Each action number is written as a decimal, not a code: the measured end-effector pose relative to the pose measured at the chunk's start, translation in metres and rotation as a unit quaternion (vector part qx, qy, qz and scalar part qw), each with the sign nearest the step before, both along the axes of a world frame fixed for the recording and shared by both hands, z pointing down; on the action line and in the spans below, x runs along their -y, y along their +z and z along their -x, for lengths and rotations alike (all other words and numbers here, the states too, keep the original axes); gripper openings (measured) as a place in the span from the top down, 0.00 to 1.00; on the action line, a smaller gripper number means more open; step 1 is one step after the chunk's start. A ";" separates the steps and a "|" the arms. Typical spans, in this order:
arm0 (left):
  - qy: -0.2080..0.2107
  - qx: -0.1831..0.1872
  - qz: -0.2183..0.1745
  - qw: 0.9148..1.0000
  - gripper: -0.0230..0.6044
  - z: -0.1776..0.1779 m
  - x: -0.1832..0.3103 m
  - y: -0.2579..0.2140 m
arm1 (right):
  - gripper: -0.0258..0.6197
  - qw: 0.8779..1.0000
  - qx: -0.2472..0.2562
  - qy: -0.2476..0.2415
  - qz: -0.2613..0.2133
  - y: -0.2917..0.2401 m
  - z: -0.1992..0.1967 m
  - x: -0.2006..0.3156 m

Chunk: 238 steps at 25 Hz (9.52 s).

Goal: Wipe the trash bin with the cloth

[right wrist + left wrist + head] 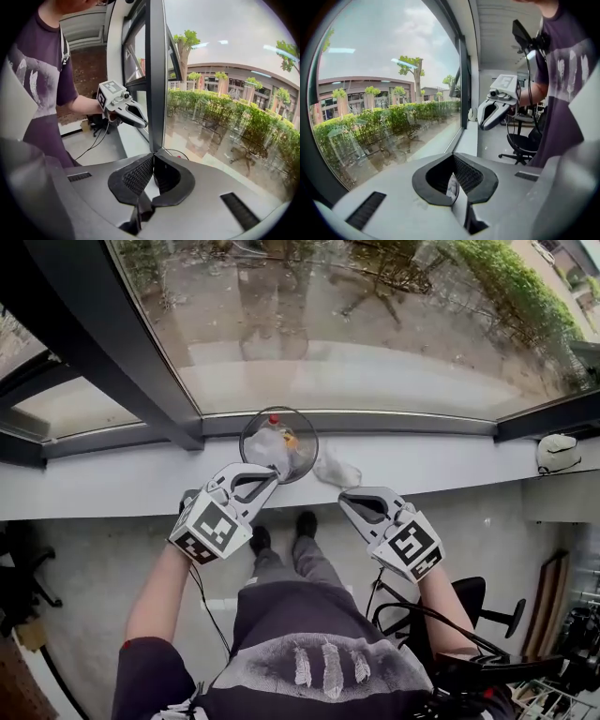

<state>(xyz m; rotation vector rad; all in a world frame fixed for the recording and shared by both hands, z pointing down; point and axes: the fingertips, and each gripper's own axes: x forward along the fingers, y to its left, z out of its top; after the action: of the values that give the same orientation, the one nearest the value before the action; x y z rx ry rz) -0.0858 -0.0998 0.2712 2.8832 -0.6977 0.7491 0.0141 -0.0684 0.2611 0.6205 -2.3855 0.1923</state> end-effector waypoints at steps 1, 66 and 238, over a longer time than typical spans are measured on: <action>0.011 0.025 0.007 1.000 0.97 -0.005 0.001 0.015 | 0.96 1.000 -0.009 0.002 0.011 0.012 -0.008 0.003; 0.005 0.267 0.040 0.963 0.79 -0.034 -0.004 0.231 | 0.87 0.958 0.088 0.006 0.274 0.309 0.003 0.038; -0.044 0.165 0.122 0.978 0.82 -0.037 0.000 0.201 | 0.87 0.960 -0.120 -0.099 0.235 0.323 -0.008 0.041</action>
<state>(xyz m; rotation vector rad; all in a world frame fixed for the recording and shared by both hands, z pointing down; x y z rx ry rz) -0.0490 -0.0995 0.4720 2.5178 -0.7009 1.2225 0.0219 -0.1095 0.5845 0.1672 -2.0462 0.5432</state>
